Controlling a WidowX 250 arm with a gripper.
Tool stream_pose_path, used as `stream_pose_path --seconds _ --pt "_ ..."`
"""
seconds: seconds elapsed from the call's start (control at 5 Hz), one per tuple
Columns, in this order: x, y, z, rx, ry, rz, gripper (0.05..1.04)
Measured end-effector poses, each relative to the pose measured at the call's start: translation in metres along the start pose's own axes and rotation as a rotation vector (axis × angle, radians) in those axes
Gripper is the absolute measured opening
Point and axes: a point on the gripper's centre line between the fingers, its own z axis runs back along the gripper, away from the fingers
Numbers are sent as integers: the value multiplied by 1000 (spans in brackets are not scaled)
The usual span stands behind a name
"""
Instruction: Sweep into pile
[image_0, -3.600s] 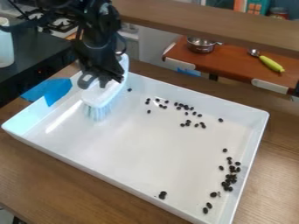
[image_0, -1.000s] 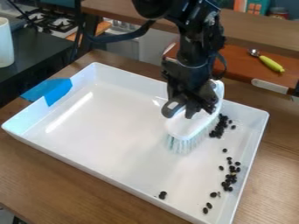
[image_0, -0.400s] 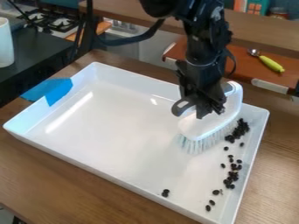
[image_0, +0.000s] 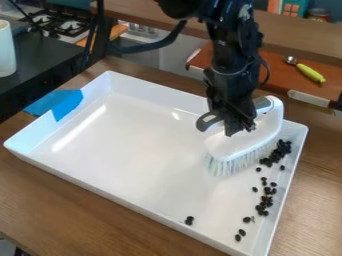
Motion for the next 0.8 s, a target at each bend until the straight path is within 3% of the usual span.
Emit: stream_pose_path --seconds 0.4,0.8 --pt "-19 -3 5 -42 5 -115 499" --pt "-42 -6 24 -104 -6 -185 499"
